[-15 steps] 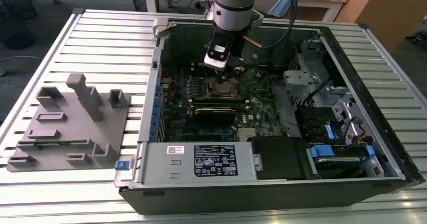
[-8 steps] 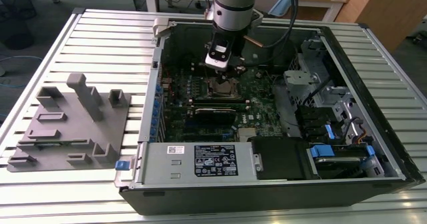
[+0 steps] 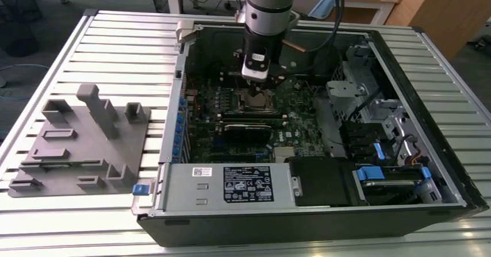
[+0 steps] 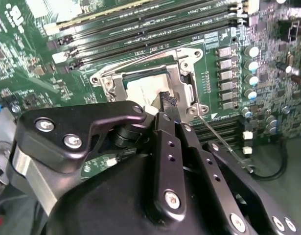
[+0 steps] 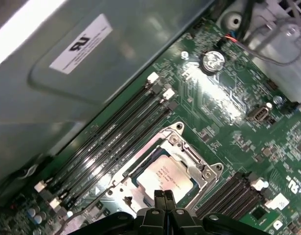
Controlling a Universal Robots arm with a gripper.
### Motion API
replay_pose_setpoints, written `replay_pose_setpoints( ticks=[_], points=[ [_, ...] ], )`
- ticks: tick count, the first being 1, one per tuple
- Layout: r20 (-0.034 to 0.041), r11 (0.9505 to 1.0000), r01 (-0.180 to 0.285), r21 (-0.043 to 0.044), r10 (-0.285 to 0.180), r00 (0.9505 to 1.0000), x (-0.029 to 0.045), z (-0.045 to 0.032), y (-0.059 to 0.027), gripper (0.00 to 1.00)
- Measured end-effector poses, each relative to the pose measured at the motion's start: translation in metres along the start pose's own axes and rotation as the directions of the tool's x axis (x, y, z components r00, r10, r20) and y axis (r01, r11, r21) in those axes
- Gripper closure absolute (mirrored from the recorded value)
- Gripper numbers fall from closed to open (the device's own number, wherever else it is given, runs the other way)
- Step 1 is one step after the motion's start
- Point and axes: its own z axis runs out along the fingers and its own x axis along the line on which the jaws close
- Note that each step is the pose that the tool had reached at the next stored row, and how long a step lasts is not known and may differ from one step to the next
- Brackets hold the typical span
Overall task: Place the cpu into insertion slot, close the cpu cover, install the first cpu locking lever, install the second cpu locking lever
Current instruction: 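Close the cpu cover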
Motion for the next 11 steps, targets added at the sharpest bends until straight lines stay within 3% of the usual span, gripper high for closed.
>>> replay_pose_setpoints(
  ticks=[4,11],
  points=[
    [-0.0008,0.9988,0.049,-0.0003,-0.049,0.9988,0.0000,0.0001,0.0000,0.89],
    [-0.0009,0.9987,0.050,-0.0003,-0.050,0.9987,0.0000,0.0001,0.0000,0.89]
  ],
)
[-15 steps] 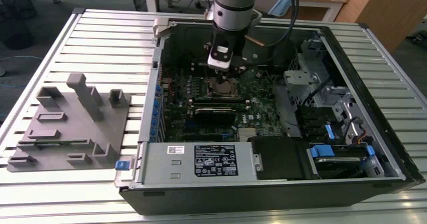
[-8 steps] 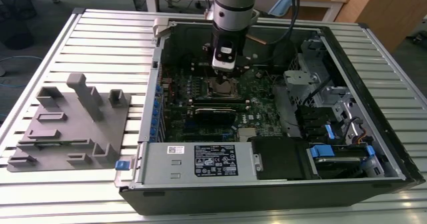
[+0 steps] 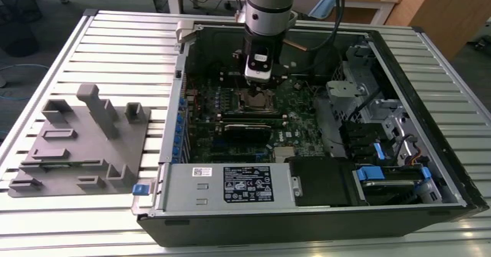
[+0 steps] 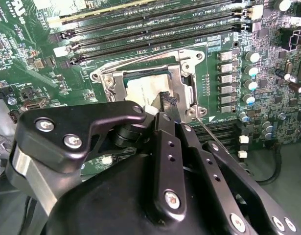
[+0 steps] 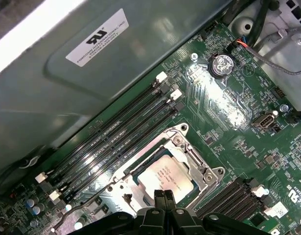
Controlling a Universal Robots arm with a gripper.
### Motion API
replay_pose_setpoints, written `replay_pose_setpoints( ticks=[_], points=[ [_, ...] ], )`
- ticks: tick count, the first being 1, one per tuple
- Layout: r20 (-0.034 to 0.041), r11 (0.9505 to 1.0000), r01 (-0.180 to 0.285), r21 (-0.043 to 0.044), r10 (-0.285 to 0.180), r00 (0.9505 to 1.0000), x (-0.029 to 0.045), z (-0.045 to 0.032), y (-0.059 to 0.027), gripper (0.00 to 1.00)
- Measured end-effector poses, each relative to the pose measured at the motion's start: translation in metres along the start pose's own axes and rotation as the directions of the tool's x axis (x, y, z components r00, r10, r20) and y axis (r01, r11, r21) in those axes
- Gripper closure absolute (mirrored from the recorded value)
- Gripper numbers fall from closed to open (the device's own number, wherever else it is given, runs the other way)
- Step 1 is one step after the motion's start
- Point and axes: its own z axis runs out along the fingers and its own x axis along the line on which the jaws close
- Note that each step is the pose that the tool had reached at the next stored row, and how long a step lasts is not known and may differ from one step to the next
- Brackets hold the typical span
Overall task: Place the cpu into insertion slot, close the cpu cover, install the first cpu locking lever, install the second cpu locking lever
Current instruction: 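Close the cpu cover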
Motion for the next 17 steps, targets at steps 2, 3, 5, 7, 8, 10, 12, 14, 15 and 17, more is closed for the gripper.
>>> replay_pose_setpoints(
  ticks=[2,3,5,7,8,10,12,14,15,17],
  points=[
    [-0.0001,1.0000,0.008,0.0000,-0.008,1.0000,0.0000,0.0000,0.0000,0.89],
    [-0.0002,0.9998,0.017,0.0001,-0.017,0.9998,0.0000,0.0000,0.0000,0.89],
    [-0.0004,0.9992,0.040,0.0002,-0.040,0.9992,0.0000,0.0000,0.0000,0.89],
    [-0.0006,0.9977,0.067,0.0003,-0.067,0.9977,0.0000,0.0000,0.0000,0.89],
    [-0.0007,0.9969,0.079,0.0004,-0.079,0.9969,0.0000,0.0000,0.0000,0.89],
    [-0.0008,0.9964,0.085,0.0004,-0.085,0.9964,0.0000,0.0000,0.0000,0.89],
    [-0.0008,0.9964,0.085,0.0003,-0.085,0.9964,0.0000,0.0000,0.0000,0.89],
    [-0.0008,0.9964,0.085,0.0004,-0.085,0.9964,0.0000,0.0000,0.0000,0.89],
    [-0.0008,0.9964,0.085,0.0004,-0.085,0.9964,0.0000,0.0000,0.0000,0.89],
    [-0.0008,0.9961,0.088,0.0004,-0.088,0.9961,0.0000,0.0000,0.0000,0.89]
  ],
)
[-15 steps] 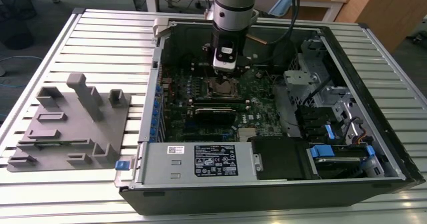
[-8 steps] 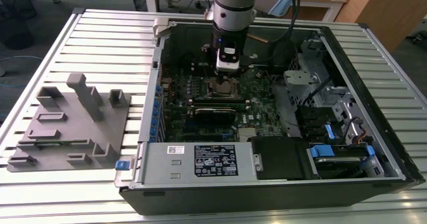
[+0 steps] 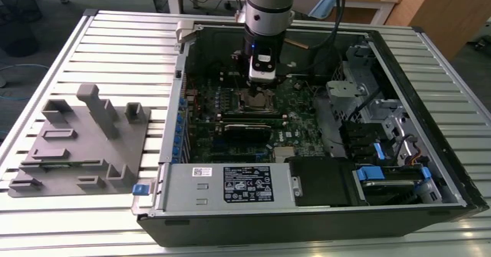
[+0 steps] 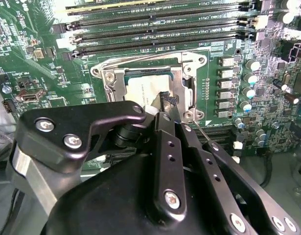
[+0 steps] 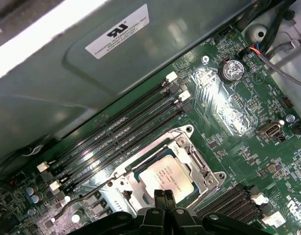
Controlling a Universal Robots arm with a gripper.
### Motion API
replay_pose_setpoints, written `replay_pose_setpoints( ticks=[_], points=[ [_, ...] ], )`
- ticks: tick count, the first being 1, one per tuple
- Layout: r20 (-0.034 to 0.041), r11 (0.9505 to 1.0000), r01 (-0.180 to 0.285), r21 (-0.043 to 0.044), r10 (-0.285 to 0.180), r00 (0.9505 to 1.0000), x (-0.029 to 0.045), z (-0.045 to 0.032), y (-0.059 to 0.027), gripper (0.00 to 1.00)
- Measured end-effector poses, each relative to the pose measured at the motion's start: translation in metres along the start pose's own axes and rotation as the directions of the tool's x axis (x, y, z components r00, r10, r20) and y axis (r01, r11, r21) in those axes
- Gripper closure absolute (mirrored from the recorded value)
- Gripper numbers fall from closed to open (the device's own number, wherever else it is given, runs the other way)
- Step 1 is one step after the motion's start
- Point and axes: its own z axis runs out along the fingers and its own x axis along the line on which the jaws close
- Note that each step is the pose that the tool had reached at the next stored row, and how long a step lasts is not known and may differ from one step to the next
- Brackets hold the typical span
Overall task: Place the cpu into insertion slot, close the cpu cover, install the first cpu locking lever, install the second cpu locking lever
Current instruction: 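Close the cpu cover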
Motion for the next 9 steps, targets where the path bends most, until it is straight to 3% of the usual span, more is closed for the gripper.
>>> replay_pose_setpoints(
  ticks=[5,9],
  points=[
    [-0.0004,0.9993,0.039,0.0001,-0.039,0.9993,0.0000,0.0000,0.0000,0.89],
    [-0.0004,0.9992,0.041,0.0001,-0.041,0.9992,0.0000,0.0000,0.0000,0.89]
  ],
)
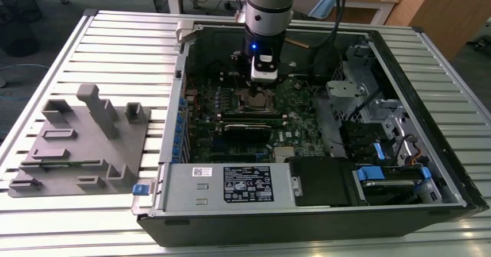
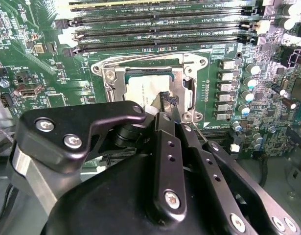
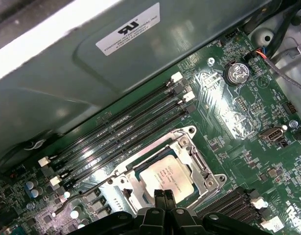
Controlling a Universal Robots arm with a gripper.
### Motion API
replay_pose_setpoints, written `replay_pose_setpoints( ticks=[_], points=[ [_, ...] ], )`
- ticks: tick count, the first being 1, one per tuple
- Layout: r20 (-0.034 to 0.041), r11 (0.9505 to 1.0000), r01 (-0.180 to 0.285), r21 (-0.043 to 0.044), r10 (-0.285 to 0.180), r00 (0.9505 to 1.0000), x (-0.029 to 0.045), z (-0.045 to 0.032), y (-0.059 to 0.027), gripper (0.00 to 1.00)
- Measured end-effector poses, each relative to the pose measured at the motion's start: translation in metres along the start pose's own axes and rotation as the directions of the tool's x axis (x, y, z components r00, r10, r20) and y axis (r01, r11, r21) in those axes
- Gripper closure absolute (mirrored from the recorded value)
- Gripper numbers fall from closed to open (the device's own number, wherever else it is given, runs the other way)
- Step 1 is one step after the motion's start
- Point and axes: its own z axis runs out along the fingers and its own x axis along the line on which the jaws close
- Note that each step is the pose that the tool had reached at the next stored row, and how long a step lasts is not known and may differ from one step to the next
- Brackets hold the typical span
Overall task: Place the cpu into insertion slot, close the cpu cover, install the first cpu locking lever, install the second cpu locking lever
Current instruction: 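Close the cpu cover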
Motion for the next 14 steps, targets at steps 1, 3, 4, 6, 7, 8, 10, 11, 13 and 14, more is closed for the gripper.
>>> replay_pose_setpoints(
  ticks=[1,3,4,6,7,8,10,11,13,14],
  points=[
    [0.0000,1.0000,0.000,0.0001,0.000,1.0000,0.0000,0.0000,0.0000,0.89],
    [0.0000,1.0000,0.001,0.0000,-0.001,1.0000,0.0000,0.0000,0.0000,0.89],
    [0.0000,1.0000,0.003,0.0001,-0.003,1.0000,0.0000,0.0000,0.0000,0.89],
    [-0.0001,0.9999,0.014,0.0001,-0.014,0.9999,0.0000,0.0000,0.0000,0.89],
    [-0.0002,0.9997,0.023,0.0001,-0.023,0.9997,0.0000,0.0000,0.0000,0.89],
    [-0.0003,0.9994,0.034,0.0002,-0.034,0.9994,0.0000,0.0000,0.0000,0.89],
    [-0.0006,0.9983,0.058,0.0003,-0.058,0.9983,0.0000,0.0000,0.0000,0.89],
    [-0.0007,0.9974,0.072,0.0002,-0.072,0.9974,0.0000,0.0001,0.0000,0.89],
    [-0.0010,0.9947,0.103,0.0004,-0.103,0.9947,0.0000,0.0001,0.0000,0.89],
    [-0.0012,0.9928,0.119,0.0005,-0.119,0.9928,0.0000,0.0002,0.0000,0.89]
  ],
)
